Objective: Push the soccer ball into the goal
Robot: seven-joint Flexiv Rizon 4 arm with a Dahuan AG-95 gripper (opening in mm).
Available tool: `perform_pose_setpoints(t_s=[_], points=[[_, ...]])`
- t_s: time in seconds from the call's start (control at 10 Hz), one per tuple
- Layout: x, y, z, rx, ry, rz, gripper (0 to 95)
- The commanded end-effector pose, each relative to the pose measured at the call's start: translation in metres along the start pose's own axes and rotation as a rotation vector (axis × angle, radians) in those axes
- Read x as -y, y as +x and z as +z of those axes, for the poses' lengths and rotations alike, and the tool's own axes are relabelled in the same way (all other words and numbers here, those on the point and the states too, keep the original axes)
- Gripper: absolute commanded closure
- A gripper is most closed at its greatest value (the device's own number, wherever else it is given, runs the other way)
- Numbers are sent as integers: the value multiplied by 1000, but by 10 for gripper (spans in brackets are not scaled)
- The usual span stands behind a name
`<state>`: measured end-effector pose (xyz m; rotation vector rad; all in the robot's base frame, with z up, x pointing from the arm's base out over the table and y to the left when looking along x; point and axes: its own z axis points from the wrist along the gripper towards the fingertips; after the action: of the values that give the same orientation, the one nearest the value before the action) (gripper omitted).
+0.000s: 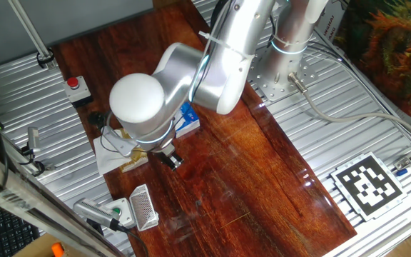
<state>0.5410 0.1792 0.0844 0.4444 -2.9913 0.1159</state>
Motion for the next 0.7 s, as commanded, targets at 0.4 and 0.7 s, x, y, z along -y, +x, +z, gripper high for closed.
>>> perform_pose_setpoints(t_s=[0.4, 0.7], points=[[0, 0, 0, -8, -28, 98, 950], [0, 1, 0, -5, -22, 151, 950]])
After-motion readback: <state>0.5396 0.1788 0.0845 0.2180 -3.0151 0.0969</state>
